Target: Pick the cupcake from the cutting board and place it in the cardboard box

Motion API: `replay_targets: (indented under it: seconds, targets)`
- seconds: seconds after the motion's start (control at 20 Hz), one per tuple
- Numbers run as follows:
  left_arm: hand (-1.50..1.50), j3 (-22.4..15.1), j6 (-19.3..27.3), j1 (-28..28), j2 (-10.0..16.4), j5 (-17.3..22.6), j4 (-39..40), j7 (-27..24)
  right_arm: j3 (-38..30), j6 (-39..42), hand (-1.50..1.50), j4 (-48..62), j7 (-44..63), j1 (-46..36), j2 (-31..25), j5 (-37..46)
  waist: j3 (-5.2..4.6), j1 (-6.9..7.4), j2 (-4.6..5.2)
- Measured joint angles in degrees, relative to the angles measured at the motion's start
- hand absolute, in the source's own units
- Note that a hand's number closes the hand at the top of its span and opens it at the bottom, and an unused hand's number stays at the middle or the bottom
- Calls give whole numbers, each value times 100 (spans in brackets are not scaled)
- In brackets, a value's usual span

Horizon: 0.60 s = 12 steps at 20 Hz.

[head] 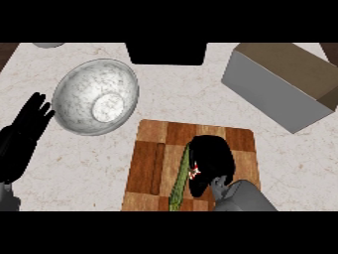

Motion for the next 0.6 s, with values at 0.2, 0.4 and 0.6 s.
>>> replay_targets:
  seconds: [0.2,0.4,0.6]
  targets:
    - [0,-18,28,59,-40,-62,-65,18,-220,180,150,873,-959,-855,-42,-164,-1,-3,-14]
    - [0,99,-54,33,-4,-17,2,43,-441,-147,150,1642,-1646,-1451,-93,72,-1,-52,-27]
    - [0,216,-162,34,36,8,79,11,-507,-244,150,1481,-1735,-1715,-6,302,-3,-103,-44]
